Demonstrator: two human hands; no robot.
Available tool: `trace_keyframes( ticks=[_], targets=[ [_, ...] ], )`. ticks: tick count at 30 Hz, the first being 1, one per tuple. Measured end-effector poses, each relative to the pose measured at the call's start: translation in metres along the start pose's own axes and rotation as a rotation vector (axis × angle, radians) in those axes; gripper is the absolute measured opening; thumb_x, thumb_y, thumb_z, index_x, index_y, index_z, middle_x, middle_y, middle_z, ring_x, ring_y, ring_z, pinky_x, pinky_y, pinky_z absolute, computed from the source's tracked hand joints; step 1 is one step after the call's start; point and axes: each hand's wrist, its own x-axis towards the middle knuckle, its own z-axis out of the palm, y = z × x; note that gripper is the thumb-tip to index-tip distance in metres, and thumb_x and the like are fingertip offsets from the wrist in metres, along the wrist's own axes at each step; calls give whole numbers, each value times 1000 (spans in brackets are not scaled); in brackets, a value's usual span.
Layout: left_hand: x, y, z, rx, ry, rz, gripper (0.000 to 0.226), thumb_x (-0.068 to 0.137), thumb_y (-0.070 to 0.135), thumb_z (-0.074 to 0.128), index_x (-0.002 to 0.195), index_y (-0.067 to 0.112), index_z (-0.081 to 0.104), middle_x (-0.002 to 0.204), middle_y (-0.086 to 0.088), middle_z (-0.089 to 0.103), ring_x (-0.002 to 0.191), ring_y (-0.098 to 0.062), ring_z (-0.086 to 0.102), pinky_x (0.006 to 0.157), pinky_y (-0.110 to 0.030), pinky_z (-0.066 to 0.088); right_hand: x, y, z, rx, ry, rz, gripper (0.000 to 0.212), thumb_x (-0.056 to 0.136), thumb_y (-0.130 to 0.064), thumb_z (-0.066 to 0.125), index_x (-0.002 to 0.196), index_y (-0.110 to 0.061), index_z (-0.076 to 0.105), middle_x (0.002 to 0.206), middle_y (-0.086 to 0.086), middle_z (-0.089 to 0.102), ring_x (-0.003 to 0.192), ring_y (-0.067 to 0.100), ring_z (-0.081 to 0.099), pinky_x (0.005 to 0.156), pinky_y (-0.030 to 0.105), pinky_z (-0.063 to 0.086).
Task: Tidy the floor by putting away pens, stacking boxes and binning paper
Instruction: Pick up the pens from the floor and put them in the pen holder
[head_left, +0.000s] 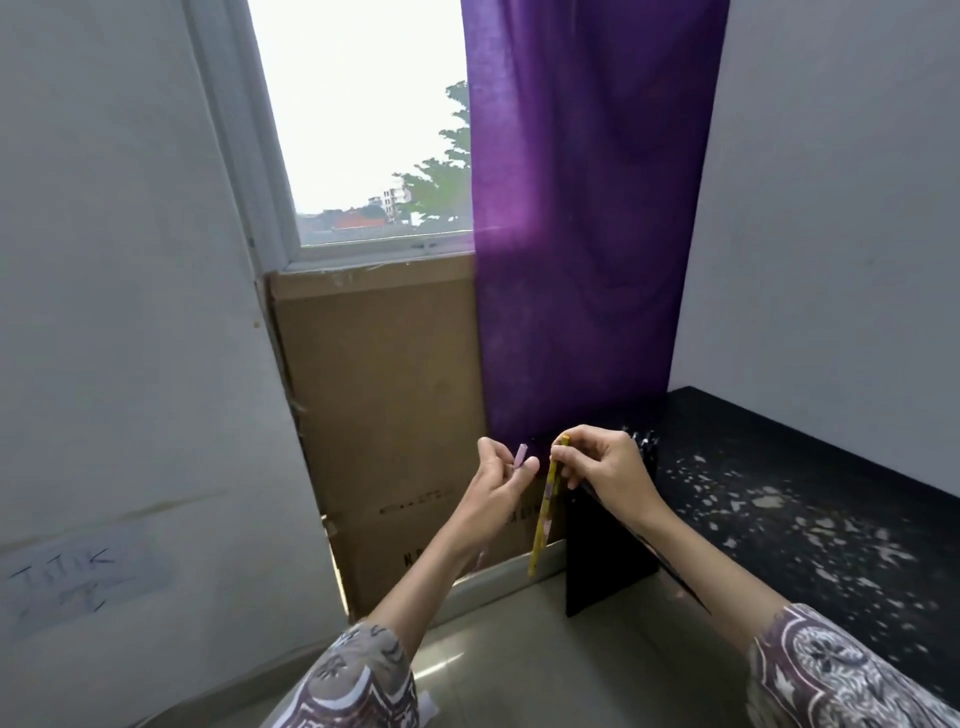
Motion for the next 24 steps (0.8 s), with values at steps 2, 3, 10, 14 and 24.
trace_keyframes(
  ticks=[2, 3, 10, 14, 24],
  targets=[
    [21, -3, 12, -20, 20, 7, 20, 98, 22, 41, 84, 17, 28, 76, -3, 43, 62, 1, 43, 52, -22, 39, 14, 14, -18, -11, 47, 3, 9, 84, -8, 64, 78, -2, 67, 67, 18, 67, 56, 26, 63, 57, 40, 54],
    [36, -4, 20, -49, 25, 8, 19, 99, 20, 39, 83, 16, 29, 77, -4, 44, 59, -6, 41, 49, -19, 37, 23, 23, -30, -23, 68, -1, 9, 84, -7, 64, 78, -2, 67, 66, 17, 67, 55, 26, 63, 56, 41, 55],
    [145, -13, 82, -15, 71, 28, 29, 99, 25, 36, 90, 13, 61, 99, -11, 55, 86, -17, 56, 78, -34, 50, 95, 95, -109, -91, 195, 47, 10, 85, -4, 62, 76, -4, 65, 58, 7, 65, 48, 14, 63, 51, 26, 55],
    [197, -33, 118, 66, 94, -1, 30, 98, 26, 40, 113, 14, 63, 79, -6, 46, 53, -12, 45, 61, -26, 42, 129, 140, -145, -111, 274, 73, 11, 86, -7, 61, 77, -5, 66, 61, 10, 66, 53, 18, 65, 56, 32, 58],
    [297, -86, 185, -53, 161, -81, 15, 90, 7, 56, 87, 16, 68, 97, -6, 58, 81, -12, 61, 84, -34, 55, 175, 241, -190, -167, 351, 177, 12, 88, -12, 60, 79, -10, 66, 65, 6, 67, 56, 9, 66, 62, 25, 58]
  ],
)
